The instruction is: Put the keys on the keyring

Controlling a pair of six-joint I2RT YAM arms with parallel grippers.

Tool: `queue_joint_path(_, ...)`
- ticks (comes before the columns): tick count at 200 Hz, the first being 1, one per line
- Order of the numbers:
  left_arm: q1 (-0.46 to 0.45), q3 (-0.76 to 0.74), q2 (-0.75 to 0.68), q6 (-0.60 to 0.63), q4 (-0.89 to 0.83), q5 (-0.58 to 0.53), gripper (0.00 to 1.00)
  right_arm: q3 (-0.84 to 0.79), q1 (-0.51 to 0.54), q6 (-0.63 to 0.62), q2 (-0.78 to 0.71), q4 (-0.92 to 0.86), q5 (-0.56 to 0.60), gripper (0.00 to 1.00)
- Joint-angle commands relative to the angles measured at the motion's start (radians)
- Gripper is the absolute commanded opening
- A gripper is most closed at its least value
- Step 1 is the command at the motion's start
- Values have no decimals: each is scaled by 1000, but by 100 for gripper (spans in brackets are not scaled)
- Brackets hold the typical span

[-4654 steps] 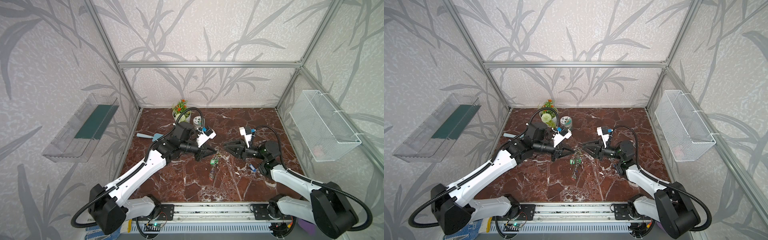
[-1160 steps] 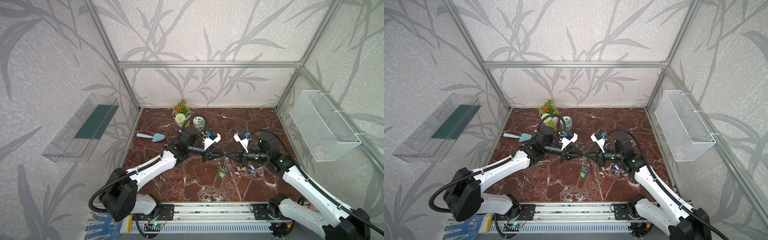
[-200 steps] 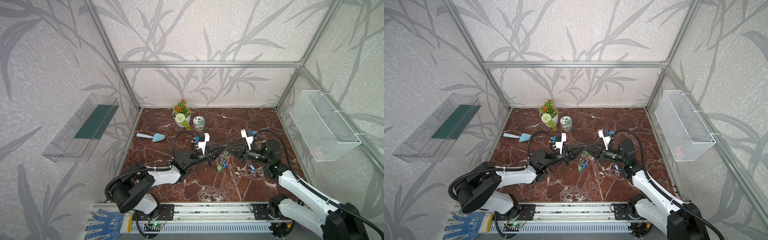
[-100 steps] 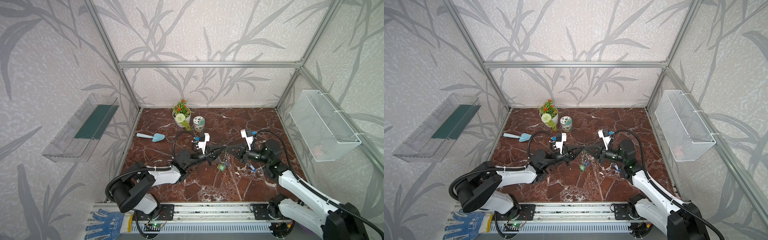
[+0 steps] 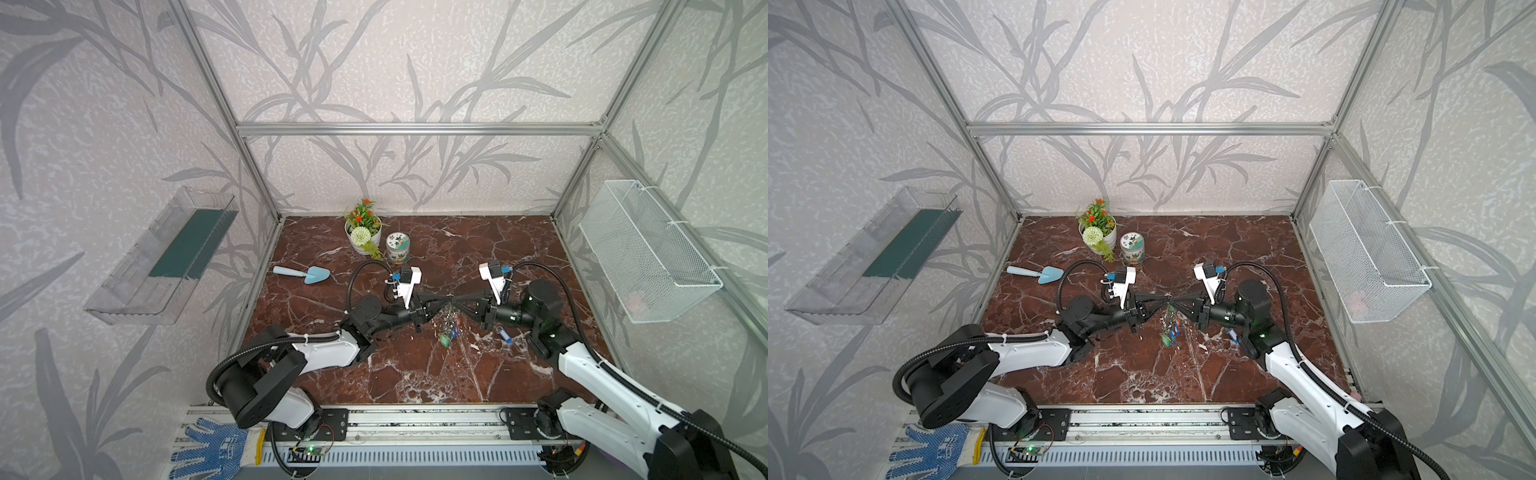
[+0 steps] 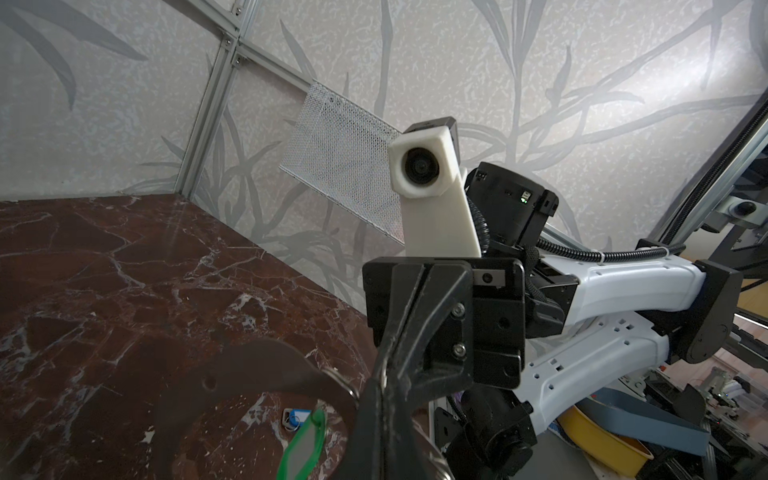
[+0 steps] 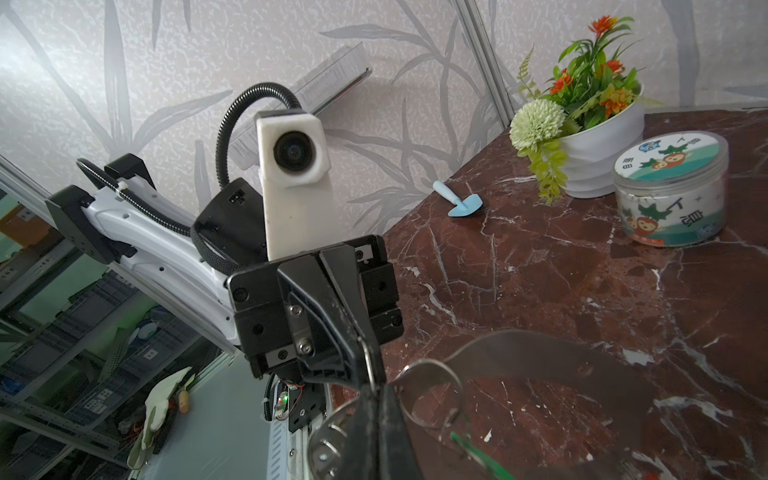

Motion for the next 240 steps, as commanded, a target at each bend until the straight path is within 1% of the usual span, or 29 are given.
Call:
queue_joint_path(1, 24, 11, -52, 19, -66, 83, 1, 45, 4, -89, -20, -49, 6, 0)
queue_joint_path(42, 50, 33, -86, 63, -174, 155, 8, 78, 5, -131, -3, -103, -4, 0)
queue_joint_path(76, 56, 50, -82, 73, -208, 181, 9, 85, 5, -151, 1, -134, -11, 0)
queue_joint_path(134, 63, 65, -72, 64, -206, 192, 10, 86, 8, -155, 13, -145, -24, 0)
queue_joint_path(240, 59, 84, -15, 35, -173, 265, 14, 85, 9, -146, 15, -136, -24, 0)
